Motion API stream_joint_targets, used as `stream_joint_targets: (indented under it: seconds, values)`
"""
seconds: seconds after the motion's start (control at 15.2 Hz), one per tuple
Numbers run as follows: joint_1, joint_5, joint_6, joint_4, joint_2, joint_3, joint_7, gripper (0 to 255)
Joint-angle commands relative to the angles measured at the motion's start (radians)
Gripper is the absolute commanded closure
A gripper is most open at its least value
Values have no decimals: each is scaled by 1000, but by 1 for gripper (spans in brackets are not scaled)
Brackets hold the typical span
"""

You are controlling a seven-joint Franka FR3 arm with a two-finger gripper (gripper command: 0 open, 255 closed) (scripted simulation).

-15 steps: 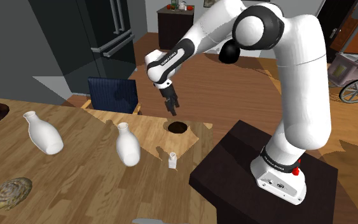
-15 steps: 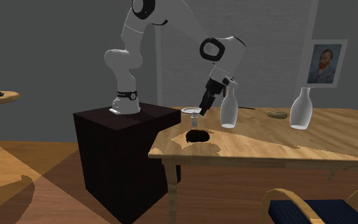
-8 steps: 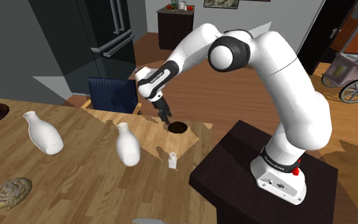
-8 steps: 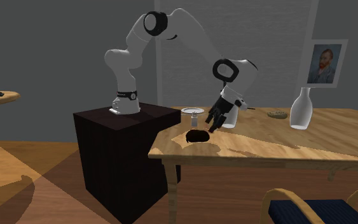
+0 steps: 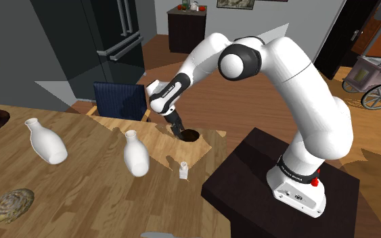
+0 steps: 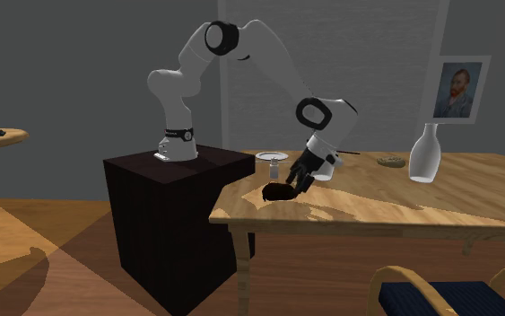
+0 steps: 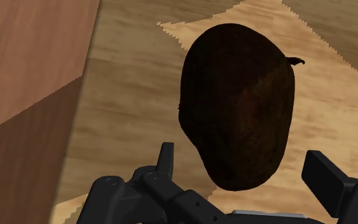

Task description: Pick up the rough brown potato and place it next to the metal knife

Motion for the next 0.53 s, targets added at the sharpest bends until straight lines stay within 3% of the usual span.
stream_joint_targets:
  seconds: [0.0,0.4,0.46]
  values:
    - [0,0,10,-5,4,0,1,0]
    - [0,0,9,-5,4,0,1,0]
    - [0,0,9,-5,4,0,1,255]
